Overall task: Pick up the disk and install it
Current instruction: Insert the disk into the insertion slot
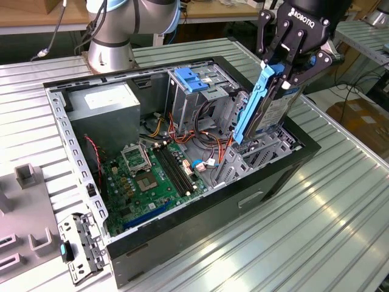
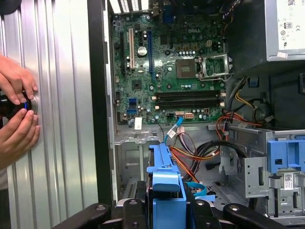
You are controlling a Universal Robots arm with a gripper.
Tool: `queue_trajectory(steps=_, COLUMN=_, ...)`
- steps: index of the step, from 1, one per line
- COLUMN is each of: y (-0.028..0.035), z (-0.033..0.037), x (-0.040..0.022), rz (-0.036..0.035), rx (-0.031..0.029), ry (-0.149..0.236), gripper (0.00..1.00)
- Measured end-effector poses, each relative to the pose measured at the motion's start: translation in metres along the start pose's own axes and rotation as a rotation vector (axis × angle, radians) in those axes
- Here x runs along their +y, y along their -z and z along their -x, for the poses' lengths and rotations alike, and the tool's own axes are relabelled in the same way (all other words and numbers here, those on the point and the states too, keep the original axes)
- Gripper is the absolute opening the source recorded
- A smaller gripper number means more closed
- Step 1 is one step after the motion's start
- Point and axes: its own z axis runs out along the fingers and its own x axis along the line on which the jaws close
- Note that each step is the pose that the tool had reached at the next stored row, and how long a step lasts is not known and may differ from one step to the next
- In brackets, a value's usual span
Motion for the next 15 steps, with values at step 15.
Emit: queue_trajectory(steps=15, y=-0.0130, z=-0.0050, x=-0.0010, rz=0.0001, rx=0.0001, ry=0.000, gripper=0.37)
